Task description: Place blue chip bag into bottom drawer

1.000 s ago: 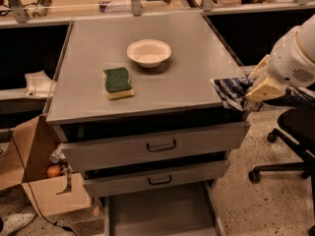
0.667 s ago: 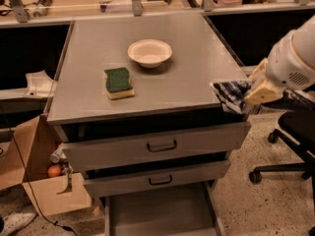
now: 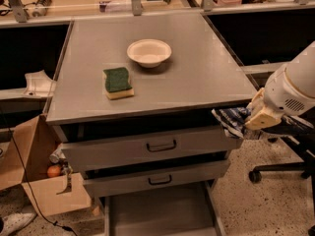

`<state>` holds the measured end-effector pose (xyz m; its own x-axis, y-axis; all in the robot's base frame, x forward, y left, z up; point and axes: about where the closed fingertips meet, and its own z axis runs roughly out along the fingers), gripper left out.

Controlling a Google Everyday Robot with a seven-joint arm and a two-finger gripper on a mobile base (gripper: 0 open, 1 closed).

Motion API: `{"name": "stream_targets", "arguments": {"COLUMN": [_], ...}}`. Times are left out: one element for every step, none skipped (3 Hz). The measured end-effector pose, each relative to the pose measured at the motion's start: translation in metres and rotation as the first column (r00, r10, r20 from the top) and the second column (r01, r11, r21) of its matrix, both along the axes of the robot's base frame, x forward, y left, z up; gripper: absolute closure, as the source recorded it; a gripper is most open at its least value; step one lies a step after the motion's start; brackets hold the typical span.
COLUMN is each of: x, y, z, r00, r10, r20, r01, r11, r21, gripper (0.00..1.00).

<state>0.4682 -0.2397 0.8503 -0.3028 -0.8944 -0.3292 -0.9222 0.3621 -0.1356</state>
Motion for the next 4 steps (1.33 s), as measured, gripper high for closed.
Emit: {"name": "stream_targets", "arguments": {"x": [-0.001,-0.024,-0.049,-0.05], "y": [0.001,0.009,0.02,0.02], "z": [-0.003,-0.03,-0.069,-0.07], "r00": [1.0,0.9971,0.989,0.9888], "r10": [-0.003,-0.018,-0.017,-0.02], "r20": [-0.007,-0.074,-0.147,-0.148], "r01": [0.003,0.019,0.023,0.027], "r11": [1.0,1.0,0.999,0.999], "r21": [-0.007,0.014,0.044,0.045], "gripper": [1.0,1.0,1.0,1.0]}}
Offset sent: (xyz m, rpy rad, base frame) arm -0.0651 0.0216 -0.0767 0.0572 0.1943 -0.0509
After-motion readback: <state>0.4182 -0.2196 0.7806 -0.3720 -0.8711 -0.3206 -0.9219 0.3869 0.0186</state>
